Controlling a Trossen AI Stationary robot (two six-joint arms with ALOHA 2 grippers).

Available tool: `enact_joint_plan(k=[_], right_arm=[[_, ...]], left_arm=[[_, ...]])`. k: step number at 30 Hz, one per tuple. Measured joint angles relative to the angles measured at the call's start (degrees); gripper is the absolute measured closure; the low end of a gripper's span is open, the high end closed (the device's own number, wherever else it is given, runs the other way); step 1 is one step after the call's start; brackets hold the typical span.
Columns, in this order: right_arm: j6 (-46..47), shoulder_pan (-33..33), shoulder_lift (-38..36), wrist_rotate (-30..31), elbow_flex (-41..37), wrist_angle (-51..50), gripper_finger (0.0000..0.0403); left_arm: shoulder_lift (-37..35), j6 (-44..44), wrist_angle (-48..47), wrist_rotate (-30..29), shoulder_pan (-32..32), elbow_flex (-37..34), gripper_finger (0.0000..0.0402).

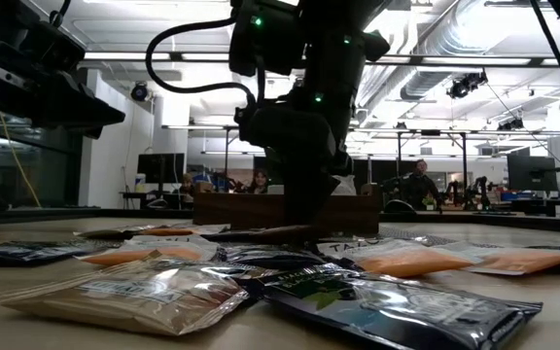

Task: Pick & Place Tea
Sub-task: Put the brown tea bag into the middle section of the wooden organizer

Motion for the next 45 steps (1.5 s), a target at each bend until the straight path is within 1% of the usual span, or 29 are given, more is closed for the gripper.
enact_joint_plan(k=[4,11,22,25,29,38,45], right_arm=[[-0.04,0.39,-0.21,0.88,1.27,-1.44,0.0402],[-2.89,1.48,0.50,3.26,8.28,-10.38,0.0402],[-6.69,2.45,0.27,13.42,17.18,-20.41,0.0403],[-9.10,2.57,0.23,17.65,18.66,-22.33,0.0403],[-12.93,2.70,0.18,25.00,19.51,-22.62,0.0403],[-20.65,2.86,0.13,45.74,19.57,-22.36,0.0403],[-23.96,2.15,-0.03,54.13,18.73,-21.44,0.0403]], left_arm=[[-0.02,0.00,0.00,0.00,0.01,0.00,0.0401],[-0.01,0.00,0.00,0.00,0.00,-0.02,0.0401],[-0.01,0.00,0.00,-0.02,0.00,-0.01,0.0401],[-0.02,0.00,0.00,-0.02,0.00,0.00,0.0401],[-0.01,0.00,0.00,-0.02,0.00,-0.02,0.0401],[-0.02,0.00,0.00,-0.02,-0.01,-0.02,0.0401],[0.00,0.00,0.00,-0.02,0.01,-0.02,0.0401]])
